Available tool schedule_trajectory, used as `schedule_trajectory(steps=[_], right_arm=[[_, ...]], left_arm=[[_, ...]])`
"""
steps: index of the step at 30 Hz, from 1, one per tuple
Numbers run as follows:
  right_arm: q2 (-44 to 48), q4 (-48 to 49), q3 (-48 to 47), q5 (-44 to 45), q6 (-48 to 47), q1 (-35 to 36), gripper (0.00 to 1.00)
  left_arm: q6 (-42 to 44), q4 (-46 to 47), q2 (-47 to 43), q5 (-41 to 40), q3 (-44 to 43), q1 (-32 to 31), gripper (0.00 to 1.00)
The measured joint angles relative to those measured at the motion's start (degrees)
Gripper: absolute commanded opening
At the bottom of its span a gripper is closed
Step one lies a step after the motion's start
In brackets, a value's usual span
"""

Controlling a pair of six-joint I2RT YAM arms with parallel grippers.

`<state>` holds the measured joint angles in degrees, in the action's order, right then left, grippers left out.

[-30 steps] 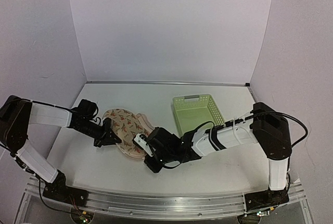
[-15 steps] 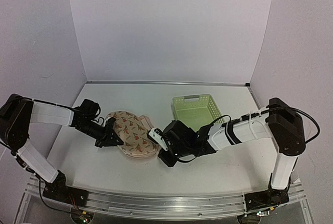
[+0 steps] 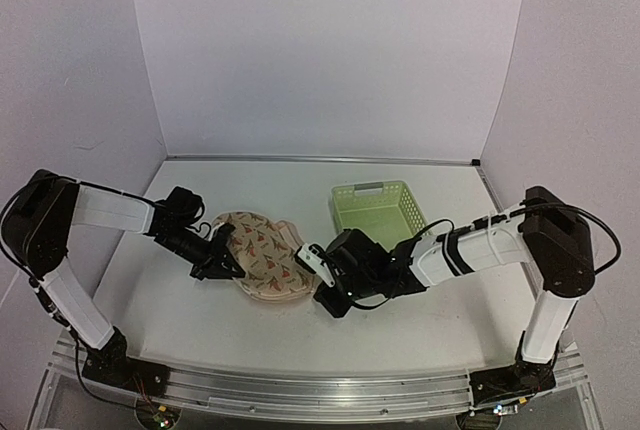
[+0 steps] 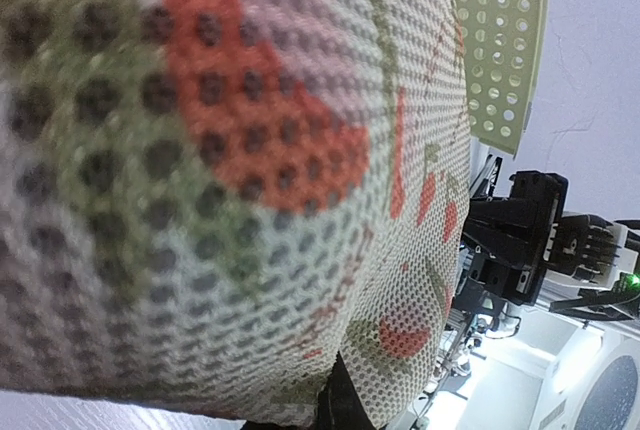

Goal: Unzip the laundry bag and remove the bra
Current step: Adjust the laundry bag at the center of the board, then hold the laundry bag at the center of the board.

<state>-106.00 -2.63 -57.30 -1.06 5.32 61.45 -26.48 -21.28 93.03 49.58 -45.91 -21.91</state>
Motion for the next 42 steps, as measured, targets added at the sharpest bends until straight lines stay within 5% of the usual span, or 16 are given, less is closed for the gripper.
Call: schedule_trajectory(steps=[18, 33, 42], right_arm=[[1.5, -1.2, -2.2, -1.1, 4.1, 3.5, 0.0], [-12.2, -10.0, -18.8, -1.3, 10.5, 4.8, 0.0], [-17.7, -13.9, -28.1, -2.4, 13.1, 4.9, 0.0]], left_arm=[[2.7, -8.5, 11.9, -3.9, -16.1, -0.4, 0.03], [-0.8, -12.9, 10.7, -22.0, -20.8, 1.6, 0.53], [-5.2, -13.7, -3.0, -23.7, -16.6, 3.7, 0.67]])
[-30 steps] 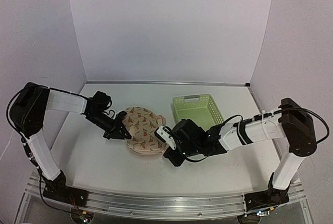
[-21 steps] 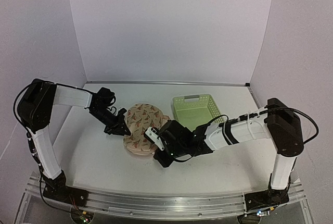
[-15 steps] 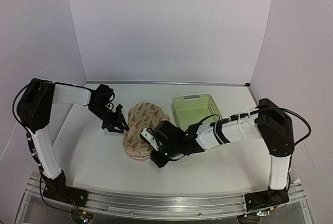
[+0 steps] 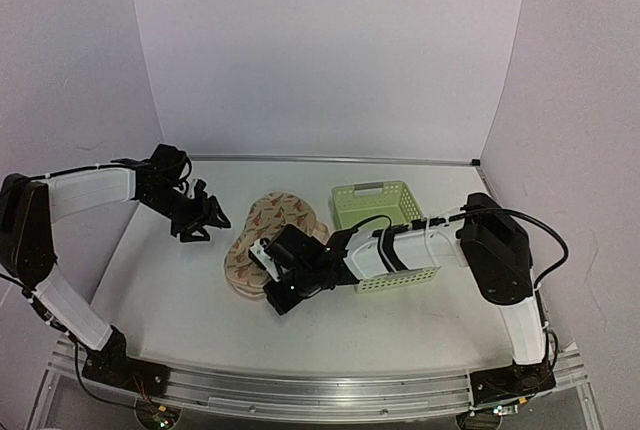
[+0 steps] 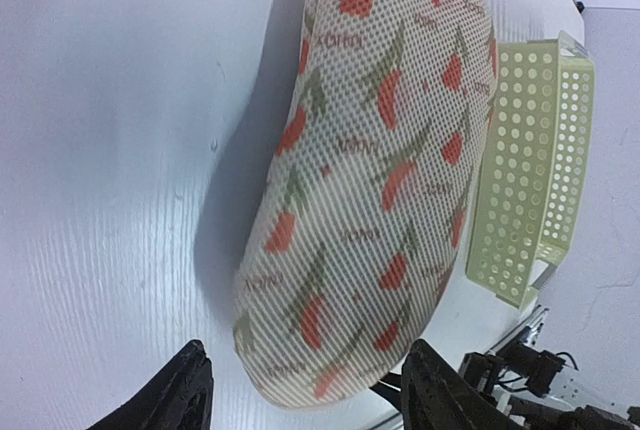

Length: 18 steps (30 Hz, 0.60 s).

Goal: Unzip the laundry bag and remove the bra
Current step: Hold the laundry bag at the center of the board.

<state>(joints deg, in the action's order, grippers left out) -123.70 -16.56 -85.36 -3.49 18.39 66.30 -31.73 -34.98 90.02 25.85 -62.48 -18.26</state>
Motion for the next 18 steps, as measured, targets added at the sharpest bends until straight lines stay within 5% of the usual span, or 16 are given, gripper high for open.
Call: schedule_trajectory(steps=[9, 18], right_arm=[[-6.0, -3.8, -12.2, -1.4, 1.2, 0.0, 0.0], [-11.5, -6.9, -22.2, -2.2, 2.5, 0.0, 0.0]], left_arm=[[-6.6, 0.1, -10.1, 3.5, 10.5, -0.1, 0.72], [-22.4, 8.8, -22.3, 5.9, 24.7, -0.1, 0.72]])
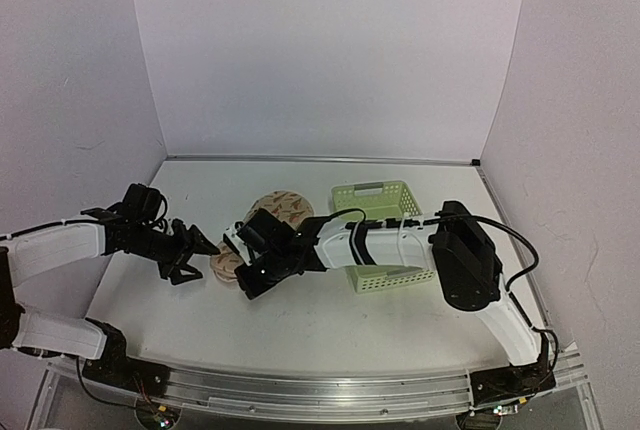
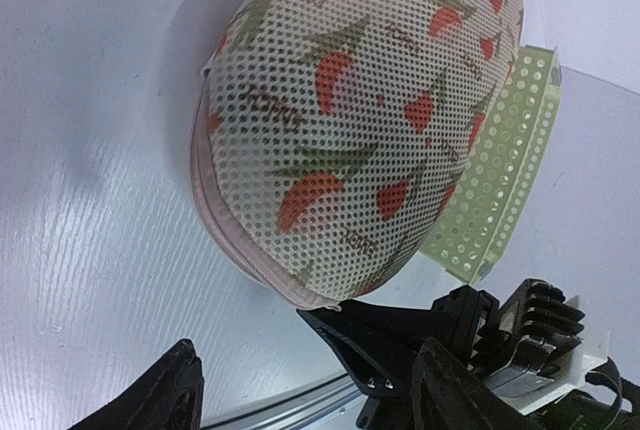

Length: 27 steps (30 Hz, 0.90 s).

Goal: Unzip the laundry bag and remove the bra
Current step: Hold the laundry bag at the center of the board.

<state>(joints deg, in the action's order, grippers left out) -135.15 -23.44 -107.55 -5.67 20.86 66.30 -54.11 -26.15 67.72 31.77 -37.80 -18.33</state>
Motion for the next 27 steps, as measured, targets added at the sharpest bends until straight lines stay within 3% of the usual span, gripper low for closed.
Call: schedule_trajectory(steps=[13, 27], right_arm=[[-2.7, -2.3, -5.1, -0.8, 0.0, 0.0, 0.0], [-2.7, -2.4, -5.1, -1.2, 0.0, 0.0, 0.0]], left_arm=[[-13.5, 15.4, 0.3, 0.0, 8.2, 0.0, 0.63], [-17.2, 26.3, 7.4, -0.3, 9.0, -0.4, 0.53]])
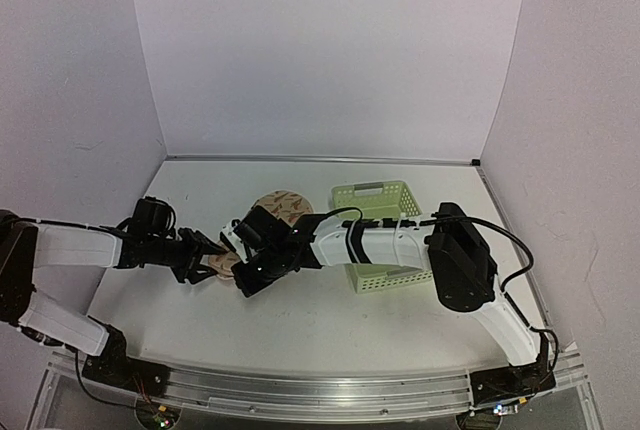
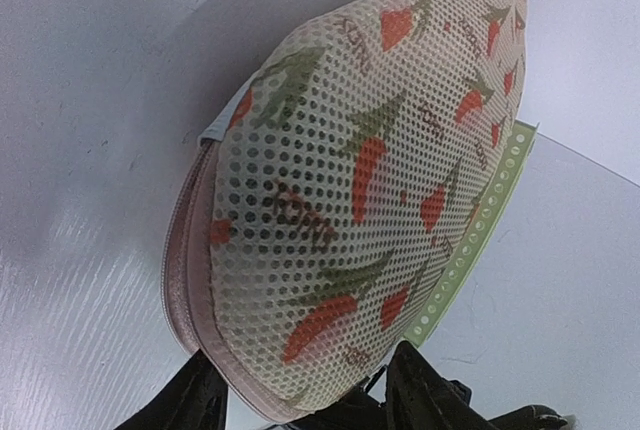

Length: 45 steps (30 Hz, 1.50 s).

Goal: Unzip the laundry bag and remove the bra
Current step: Hold the laundry bag at the center of the board, then unzip the zipper of the laundry bag.

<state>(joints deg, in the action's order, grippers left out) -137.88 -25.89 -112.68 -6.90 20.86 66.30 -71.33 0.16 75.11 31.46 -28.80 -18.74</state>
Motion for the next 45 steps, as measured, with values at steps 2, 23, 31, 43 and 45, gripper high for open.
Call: schedule_trajectory(steps=[2, 23, 31, 43, 45], right_arm=[[0.0, 0.0, 0.0, 0.0, 0.0, 0.0, 0.0], [0.6, 2.1, 4.9, -0.3, -0.3, 0.0, 0.0], [7.6, 4.2, 16.2, 0.5, -2.0, 0.0, 0.0], [13.7, 5.8, 25.3, 1.7, -5.6, -0.1, 0.0], [14.0, 6.0, 26.1, 1.9, -6.0, -0.2, 0.0]], left_arm=[[-0.4, 0.6, 0.9, 0.0, 0.1, -0.3, 0.48], [0.4, 4.9, 4.9, 1.9, 1.4, -1.7, 0.0], [5.9, 4.4, 5.5, 5.1, 1.8, -1.9, 0.0], [17.7, -7.5, 6.1, 5.6, -2.1, -1.8, 0.0], [19.4, -9.2, 6.1, 5.2, -3.4, -1.8, 0.0]])
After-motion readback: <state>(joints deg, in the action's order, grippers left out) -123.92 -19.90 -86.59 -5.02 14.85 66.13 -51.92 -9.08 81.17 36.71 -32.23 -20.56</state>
